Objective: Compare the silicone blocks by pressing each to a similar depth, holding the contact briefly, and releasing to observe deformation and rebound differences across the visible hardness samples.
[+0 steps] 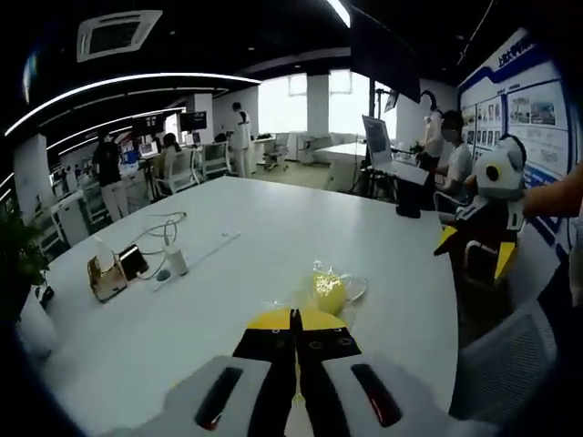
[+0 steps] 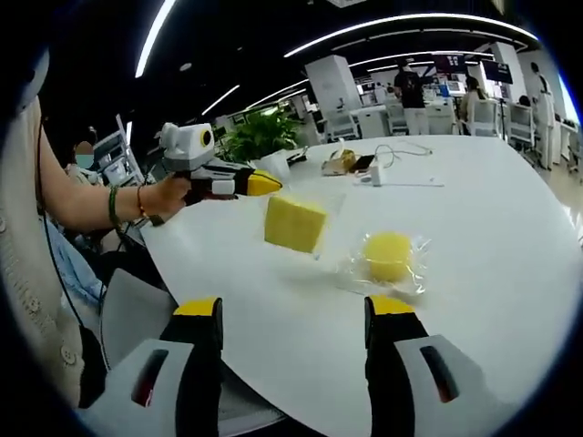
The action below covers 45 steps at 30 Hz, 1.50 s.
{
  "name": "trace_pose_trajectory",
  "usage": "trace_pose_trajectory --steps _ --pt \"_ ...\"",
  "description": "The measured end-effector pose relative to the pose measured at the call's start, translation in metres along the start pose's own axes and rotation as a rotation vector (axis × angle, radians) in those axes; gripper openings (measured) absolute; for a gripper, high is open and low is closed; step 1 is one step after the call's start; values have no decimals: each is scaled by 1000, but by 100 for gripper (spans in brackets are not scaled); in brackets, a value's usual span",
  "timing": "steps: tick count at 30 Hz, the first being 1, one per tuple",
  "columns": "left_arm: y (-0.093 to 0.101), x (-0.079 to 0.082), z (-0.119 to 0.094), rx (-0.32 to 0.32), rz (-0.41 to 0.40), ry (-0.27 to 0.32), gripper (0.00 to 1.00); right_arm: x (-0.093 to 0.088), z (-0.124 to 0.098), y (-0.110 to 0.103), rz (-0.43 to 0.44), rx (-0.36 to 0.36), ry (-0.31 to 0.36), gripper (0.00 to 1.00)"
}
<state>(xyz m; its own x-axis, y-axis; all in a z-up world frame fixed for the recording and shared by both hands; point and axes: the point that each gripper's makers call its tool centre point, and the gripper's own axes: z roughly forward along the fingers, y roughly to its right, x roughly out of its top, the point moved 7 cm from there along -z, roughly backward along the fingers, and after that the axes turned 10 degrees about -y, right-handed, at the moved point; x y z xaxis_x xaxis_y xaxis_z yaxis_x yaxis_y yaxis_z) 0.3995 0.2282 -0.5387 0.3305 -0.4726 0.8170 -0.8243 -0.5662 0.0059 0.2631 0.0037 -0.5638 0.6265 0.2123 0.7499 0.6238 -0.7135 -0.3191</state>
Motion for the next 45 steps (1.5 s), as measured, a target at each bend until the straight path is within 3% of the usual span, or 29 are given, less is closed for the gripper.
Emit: trace_pose_trajectory --steps 7,13,23,27,30,35,39,41,45 --pt "11 13 -12 -24 54 5 0 6 -2 -1 -48 17 -14 59" --pt "14 20 -23 -46 123 -17 0 22 -2 -1 -165 54 -70 60" --pt "20 38 -39 -73 202 -14 0 97 4 1 -466 127 -133 62" --pt "22 47 -42 -76 246 -9 0 124 14 -2 -560 168 -153 63" --pt "24 51 -43 -92 261 -14 0 138 27 -5 -630 211 -207 63" --pt "29 56 -45 -108 295 -19 0 150 47 -10 -715 261 -262 63" --pt "30 59 -46 -114 328 -23 0 153 63 -11 -742 288 -309 62" --pt "31 61 -47 -123 334 -25 0 152 71 -12 -774 302 -363 61" --pt "29 64 -47 -138 349 -31 0 157 86 -13 -791 335 -387 60"
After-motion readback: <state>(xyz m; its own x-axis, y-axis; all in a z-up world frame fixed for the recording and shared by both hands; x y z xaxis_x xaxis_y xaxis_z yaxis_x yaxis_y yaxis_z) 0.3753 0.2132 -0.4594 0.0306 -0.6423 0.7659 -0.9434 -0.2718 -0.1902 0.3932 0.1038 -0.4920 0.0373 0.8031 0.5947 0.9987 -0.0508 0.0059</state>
